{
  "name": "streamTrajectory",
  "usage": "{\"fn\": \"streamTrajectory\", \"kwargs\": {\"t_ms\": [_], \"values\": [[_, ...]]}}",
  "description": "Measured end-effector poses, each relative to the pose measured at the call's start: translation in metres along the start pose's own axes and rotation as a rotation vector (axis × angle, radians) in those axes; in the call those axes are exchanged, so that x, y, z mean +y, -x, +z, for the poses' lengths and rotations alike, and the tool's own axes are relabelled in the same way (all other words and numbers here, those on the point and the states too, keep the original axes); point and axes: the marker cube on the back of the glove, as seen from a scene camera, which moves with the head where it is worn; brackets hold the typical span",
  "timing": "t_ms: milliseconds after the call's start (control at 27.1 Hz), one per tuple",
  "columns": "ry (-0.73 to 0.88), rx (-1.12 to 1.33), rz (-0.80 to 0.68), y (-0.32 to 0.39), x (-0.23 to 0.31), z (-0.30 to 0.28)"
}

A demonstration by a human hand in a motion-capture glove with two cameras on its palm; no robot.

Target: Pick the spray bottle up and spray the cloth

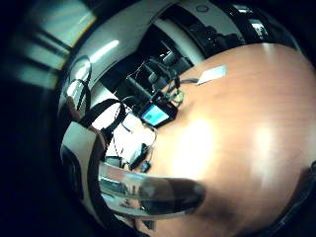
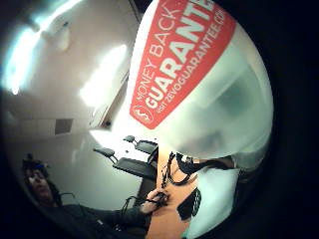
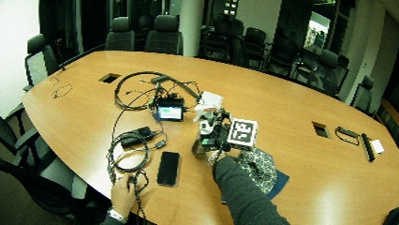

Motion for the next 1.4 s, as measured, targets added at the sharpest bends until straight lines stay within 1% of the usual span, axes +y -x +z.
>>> {"fn": "streamTrajectory", "kwargs": {"t_ms": [406, 554, 701, 886, 1144, 1403], "values": [[0.006, 0.035, -0.043, 0.006, 0.002, -0.011], [-0.013, 0.048, -0.081, 0.025, -0.013, -0.015], [-0.038, 0.012, -0.104, 0.048, -0.029, -0.011], [-0.052, -0.016, -0.111, 0.053, -0.033, -0.005], [-0.031, -0.025, -0.048, 0.035, -0.018, 0.006], [-0.030, -0.047, 0.075, 0.020, 0.002, 0.018]]}}
